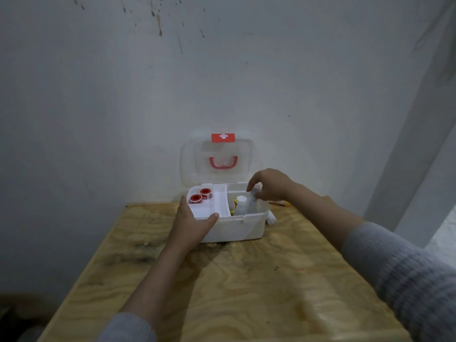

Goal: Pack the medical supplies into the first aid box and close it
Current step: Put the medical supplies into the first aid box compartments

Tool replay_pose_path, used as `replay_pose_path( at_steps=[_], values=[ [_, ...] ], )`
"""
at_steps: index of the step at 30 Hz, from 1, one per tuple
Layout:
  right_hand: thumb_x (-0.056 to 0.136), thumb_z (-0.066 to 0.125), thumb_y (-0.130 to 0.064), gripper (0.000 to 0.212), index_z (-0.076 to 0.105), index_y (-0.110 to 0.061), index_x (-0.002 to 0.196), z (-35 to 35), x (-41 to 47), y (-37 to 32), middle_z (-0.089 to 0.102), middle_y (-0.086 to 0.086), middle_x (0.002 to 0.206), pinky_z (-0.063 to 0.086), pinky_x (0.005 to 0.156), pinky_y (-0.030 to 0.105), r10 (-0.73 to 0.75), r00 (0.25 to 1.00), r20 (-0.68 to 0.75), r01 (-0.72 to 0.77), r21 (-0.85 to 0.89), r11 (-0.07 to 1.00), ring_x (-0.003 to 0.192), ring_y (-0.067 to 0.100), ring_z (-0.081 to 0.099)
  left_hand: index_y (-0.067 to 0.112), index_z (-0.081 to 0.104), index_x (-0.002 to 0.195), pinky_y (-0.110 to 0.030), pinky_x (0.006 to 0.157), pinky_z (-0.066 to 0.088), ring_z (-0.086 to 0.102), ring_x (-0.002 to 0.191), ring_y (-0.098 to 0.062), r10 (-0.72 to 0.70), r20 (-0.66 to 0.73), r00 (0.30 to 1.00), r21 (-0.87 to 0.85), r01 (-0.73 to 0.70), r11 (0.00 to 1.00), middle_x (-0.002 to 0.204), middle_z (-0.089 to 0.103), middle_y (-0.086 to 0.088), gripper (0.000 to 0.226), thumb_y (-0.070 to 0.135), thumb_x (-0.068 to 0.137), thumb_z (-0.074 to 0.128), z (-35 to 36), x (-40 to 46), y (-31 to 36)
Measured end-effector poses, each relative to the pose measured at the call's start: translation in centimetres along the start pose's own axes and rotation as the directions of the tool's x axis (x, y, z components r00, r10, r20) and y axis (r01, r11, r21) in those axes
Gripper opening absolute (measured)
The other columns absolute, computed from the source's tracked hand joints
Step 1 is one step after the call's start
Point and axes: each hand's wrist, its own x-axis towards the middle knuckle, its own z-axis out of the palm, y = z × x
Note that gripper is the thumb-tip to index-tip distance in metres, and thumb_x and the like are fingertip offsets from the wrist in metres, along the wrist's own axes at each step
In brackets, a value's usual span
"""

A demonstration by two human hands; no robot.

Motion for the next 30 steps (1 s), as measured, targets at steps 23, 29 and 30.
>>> replay_pose_path(
  at_steps=[23,29,30],
  values=[
    [0.08,0.065,-0.014,0.021,0.07,-0.011,0.1,5.6,-4.6,7.9,0.069,0.007,0.104,0.048,0.076,0.028,0.388,0.884,-0.259,-0.273,0.388,0.88,0.085,0.02,0.062,0.027,0.021,0.143,-0.038,0.095,0.045,0.044,0.126,-0.021,0.031,-0.034,0.999,-0.021,-0.032,0.999,0.145,0.039,0.001,0.094,0.046,0.07,0.077,0.3,0.1,-0.1],
    [0.073,0.07,-0.032,0.027,0.071,-0.019,0.097,9.0,-5.1,6.4,0.071,-0.004,0.092,0.048,0.068,0.023,0.336,0.938,-0.084,-0.259,0.472,0.843,0.078,0.008,0.062,0.028,0.022,0.142,-0.035,0.092,0.045,0.045,0.121,-0.018,0.036,-0.037,0.999,-0.035,-0.038,0.999,0.143,0.04,0.002,0.092,0.044,0.07,0.077,0.3,0.1,-0.1],
    [0.074,0.068,-0.033,0.026,0.07,-0.021,0.097,9.7,-5.2,5.9,0.071,-0.004,0.091,0.05,0.067,0.024,0.321,0.944,-0.079,-0.25,0.464,0.85,0.078,0.007,0.063,0.028,0.023,0.142,-0.034,0.091,0.045,0.046,0.119,-0.017,0.038,-0.038,0.999,-0.036,-0.039,0.999,0.143,0.041,0.002,0.091,0.044,0.07,0.077,0.3,0.1,-0.1]
  ],
)
